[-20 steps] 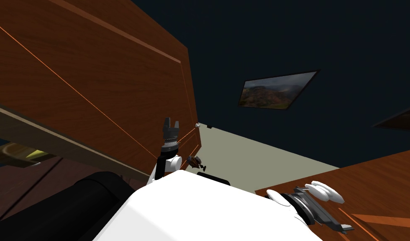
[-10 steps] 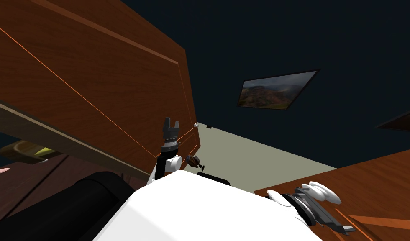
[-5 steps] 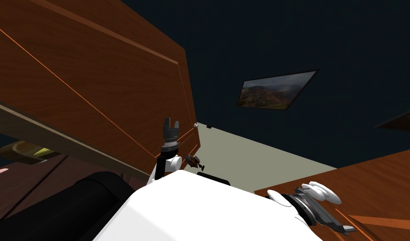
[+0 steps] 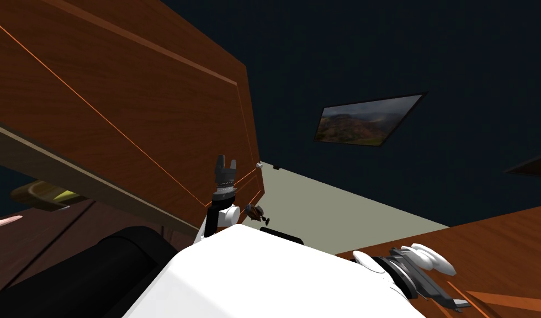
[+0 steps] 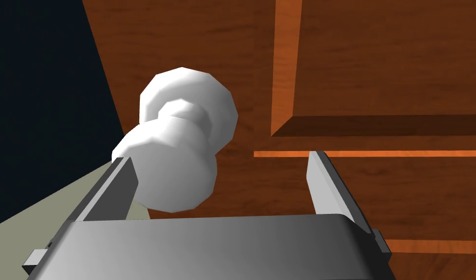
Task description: Push the door open
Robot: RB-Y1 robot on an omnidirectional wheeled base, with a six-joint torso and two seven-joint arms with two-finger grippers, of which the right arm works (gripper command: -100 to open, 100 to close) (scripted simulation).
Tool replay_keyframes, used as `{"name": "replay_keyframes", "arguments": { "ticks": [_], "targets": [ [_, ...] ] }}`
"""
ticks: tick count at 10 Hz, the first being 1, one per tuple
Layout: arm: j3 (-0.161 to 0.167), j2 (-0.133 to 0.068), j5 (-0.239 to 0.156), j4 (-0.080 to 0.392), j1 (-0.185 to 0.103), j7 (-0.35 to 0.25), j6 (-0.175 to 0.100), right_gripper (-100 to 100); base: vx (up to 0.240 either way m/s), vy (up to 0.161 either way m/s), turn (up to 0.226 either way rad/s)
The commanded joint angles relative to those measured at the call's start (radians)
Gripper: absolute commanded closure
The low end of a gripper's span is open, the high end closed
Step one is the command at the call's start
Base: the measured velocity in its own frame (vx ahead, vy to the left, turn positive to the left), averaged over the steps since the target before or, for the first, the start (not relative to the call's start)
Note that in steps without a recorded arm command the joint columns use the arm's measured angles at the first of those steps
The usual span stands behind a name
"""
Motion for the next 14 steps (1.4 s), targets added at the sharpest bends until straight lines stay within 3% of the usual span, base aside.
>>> {"name": "replay_keyframes", "arguments": {
  "ticks": [1,14],
  "targets": [
    [-0.001,-0.003,0.000,0.005,-0.005,-0.003,-0.002,-100,0.019,-0.076,0.015],
    [-0.002,-0.003,-0.002,0.007,-0.006,-0.003,-0.002,-100,0.004,-0.015,0.005]
  ]
}}
